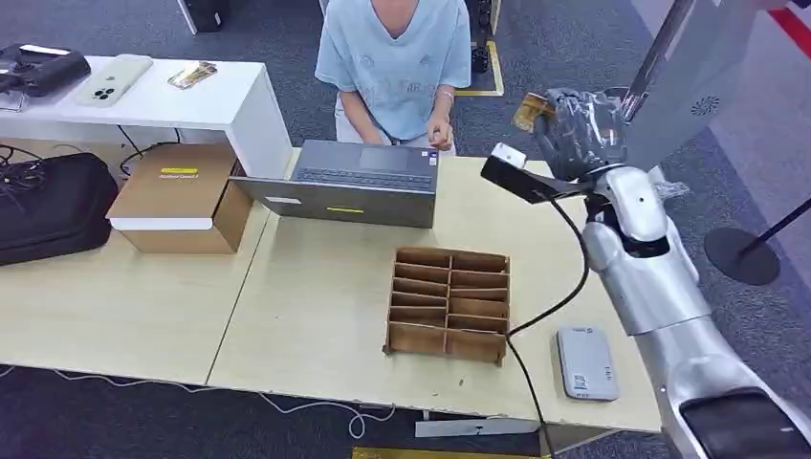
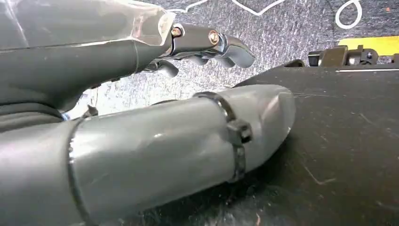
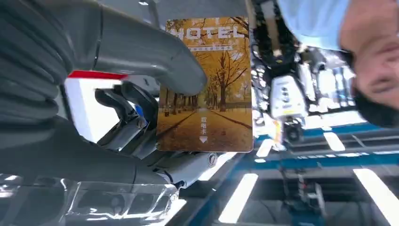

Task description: Pass the card to the sensor for recognition and then transmit it.

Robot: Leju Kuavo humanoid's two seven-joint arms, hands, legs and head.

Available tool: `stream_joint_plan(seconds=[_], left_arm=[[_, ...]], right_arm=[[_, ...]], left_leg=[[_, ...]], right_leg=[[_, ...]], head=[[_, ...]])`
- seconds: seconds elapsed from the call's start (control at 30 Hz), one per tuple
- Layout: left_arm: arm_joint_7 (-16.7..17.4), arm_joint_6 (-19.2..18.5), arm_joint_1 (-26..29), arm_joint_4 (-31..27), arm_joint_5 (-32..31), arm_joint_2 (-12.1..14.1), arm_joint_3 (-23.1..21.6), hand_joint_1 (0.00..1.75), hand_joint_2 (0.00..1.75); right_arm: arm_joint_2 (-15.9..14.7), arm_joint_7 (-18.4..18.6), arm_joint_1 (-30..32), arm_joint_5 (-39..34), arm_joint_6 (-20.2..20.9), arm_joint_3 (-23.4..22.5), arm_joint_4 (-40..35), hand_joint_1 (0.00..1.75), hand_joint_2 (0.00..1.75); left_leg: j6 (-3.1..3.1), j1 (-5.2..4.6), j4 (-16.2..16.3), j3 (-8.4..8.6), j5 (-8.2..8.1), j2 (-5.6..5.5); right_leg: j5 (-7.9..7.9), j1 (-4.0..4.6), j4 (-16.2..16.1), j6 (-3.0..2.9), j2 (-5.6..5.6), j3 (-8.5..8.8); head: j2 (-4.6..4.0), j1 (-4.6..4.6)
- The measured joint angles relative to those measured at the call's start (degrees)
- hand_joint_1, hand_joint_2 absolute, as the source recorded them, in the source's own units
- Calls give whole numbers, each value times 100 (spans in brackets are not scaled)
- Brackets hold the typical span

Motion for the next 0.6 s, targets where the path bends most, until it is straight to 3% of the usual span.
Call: stream_joint_plan(seconds=[0.2, 0.37, 0.47, 0.6], left_arm=[[-9, -15, -2, 0, -44, -13, 0, 0, 0], [-31, -70, -38, 0, -125, -17, 0, 0, 0], [-70, -74, -56, 0, -153, -20, 0, 0, 0], [-96, -74, -52, 0, -155, -22, 0, 0, 0]], right_arm=[[405, 9, -399, 265, -125, 195, 340, 175, 175], [950, 245, -1096, 1459, -324, 687, 1238, 175, 175], [1363, 341, -1469, 1716, -313, 910, 1911, 175, 175], [1675, 363, -1773, 1749, -313, 1071, 2420, 175, 175]], left_leg=[[0, -1, 0, -7, 0, 0], [-4, -1, 0, 3, 2, 15], [-13, 4, 0, 2, 9, 5], [-13, 6, 0, -1, 9, 1]], right_leg=[[1, -1, 1, 0, -2, 3], [7, -1, 2, -6, 18, -1], [7, 2, 2, -7, 8, -4], [6, 5, 4, -8, 4, -4]], head=[[0, 4], [0, 2], [0, 0], [0, 2]])
